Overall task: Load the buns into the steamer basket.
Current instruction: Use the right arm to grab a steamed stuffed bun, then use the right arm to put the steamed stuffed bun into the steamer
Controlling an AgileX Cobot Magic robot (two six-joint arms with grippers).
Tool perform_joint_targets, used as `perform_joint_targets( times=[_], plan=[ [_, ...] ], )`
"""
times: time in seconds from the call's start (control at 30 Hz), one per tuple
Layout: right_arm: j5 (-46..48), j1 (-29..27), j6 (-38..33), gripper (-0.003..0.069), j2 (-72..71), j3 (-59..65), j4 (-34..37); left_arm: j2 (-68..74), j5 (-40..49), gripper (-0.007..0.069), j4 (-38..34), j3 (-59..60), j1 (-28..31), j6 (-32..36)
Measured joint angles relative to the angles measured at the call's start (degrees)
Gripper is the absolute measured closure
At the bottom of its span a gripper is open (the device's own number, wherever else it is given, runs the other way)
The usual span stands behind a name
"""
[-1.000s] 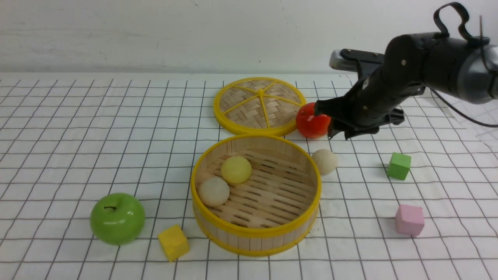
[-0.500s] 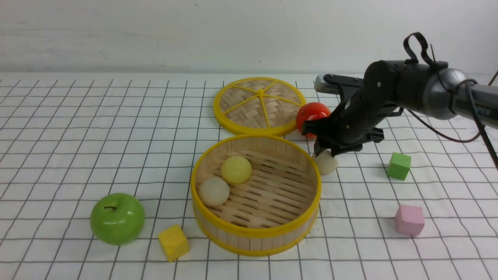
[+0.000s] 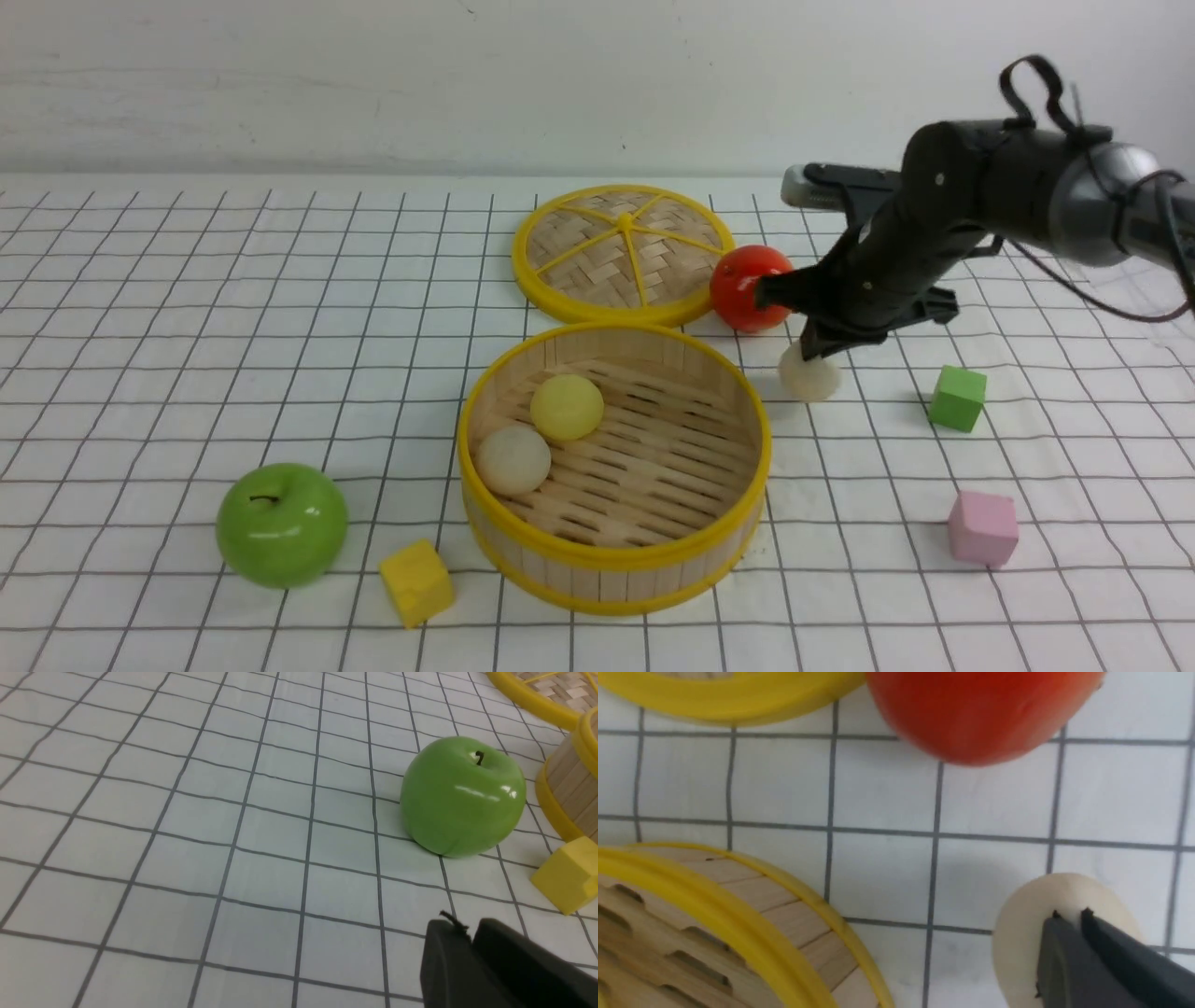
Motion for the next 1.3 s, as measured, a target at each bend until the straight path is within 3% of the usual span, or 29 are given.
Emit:
perform_joint_targets(
  times=[0.2,0.33,0.53,0.73,1.0,1.13,1.3],
  plan=[
    [6.8,1.4,-9.0,0.0658,-8.7,-1.0,2.6,0.0,0.0,0.0550,0.0,0.0,0.0,0.0],
    [13.8,6.7,-15.2,0.0658,-10.9,-1.0,6.4,0.0,0.0,0.0543,0.0,0.0,0.0,0.0],
    [14.7,13.6,-15.8,0.0656,-7.5,-0.9,7.1,0.0,0.0,0.0536,0.0,0.0,0.0,0.0],
    [11.7,16.4,-12.0,0.0627,-1.8,-0.9,3.9,0.0,0.0,0.0533,0.0,0.0,0.0,0.0],
    [11.4,16.4,-8.5,0.0457,0.2,-0.9,2.4,0.0,0.0,0.0533,0.0,0.0,0.0,0.0],
    [13.7,16.4,-6.3,0.0270,-2.1,-0.9,2.4,0.0,0.0,0.0526,0.0,0.0,0.0,0.0],
    [19.9,16.4,-4.8,0.0141,-10.1,-0.9,1.1,0.0,0.0,0.0522,0.0,0.0,0.0,0.0]
  ],
)
